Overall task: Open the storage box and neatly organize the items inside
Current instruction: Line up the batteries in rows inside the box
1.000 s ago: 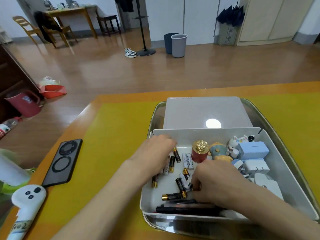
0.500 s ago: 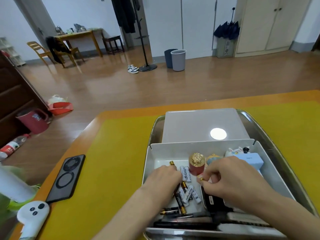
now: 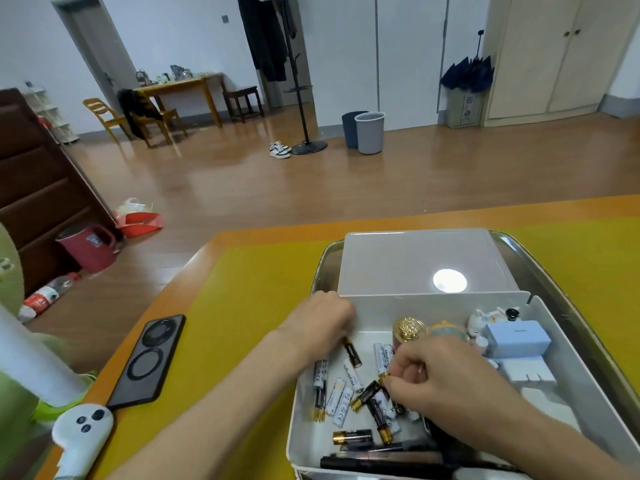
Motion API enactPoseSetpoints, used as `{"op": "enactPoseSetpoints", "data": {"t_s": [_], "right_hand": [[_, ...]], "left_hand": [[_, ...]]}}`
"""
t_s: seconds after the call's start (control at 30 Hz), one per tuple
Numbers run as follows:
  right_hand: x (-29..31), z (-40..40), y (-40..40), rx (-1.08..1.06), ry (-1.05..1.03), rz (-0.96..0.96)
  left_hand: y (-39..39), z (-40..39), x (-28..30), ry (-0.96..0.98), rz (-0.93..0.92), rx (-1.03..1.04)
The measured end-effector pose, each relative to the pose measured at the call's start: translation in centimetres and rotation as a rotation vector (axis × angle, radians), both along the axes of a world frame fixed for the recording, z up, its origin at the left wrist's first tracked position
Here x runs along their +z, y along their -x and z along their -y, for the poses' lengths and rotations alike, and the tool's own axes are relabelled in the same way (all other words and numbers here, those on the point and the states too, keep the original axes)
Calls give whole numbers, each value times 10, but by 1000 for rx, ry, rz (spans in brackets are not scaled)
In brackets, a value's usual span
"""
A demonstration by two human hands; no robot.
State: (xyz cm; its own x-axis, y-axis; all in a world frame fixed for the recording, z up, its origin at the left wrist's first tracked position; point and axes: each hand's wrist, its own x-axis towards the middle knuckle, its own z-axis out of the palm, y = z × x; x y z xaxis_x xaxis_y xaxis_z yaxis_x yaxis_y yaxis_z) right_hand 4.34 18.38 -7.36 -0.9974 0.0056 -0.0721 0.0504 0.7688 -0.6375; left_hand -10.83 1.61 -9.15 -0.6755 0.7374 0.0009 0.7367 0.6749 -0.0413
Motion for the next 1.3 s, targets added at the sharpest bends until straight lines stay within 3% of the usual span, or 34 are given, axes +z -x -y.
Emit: {"op": "enactPoseSetpoints", "data": {"t_s": [0.13, 0.3, 0.47, 0.73, 1.0, 1.2, 1.3], "right_hand": [[-7, 7, 4, 2, 81, 19], [-10, 6, 4, 1, 66, 18], [-11, 3, 1, -8, 36, 6], [-2, -4, -6, -31, -36, 4], [-3, -5, -10, -28, -64, -12], [-5, -4, -8, -20, -63, -13], [-4, -4, -5, -21, -47, -23]], "left_hand": [[-4, -1, -9, 166, -190, -100], [-4, 4, -8, 99, -130, -119], [-13, 7, -6, 268, -165, -104], [-12, 0, -4, 321, -124, -90], [-13, -14, 5, 291, 34, 35], [-22, -9, 3, 314, 11, 45], [-33, 5, 17, 194, -5, 29]]}}
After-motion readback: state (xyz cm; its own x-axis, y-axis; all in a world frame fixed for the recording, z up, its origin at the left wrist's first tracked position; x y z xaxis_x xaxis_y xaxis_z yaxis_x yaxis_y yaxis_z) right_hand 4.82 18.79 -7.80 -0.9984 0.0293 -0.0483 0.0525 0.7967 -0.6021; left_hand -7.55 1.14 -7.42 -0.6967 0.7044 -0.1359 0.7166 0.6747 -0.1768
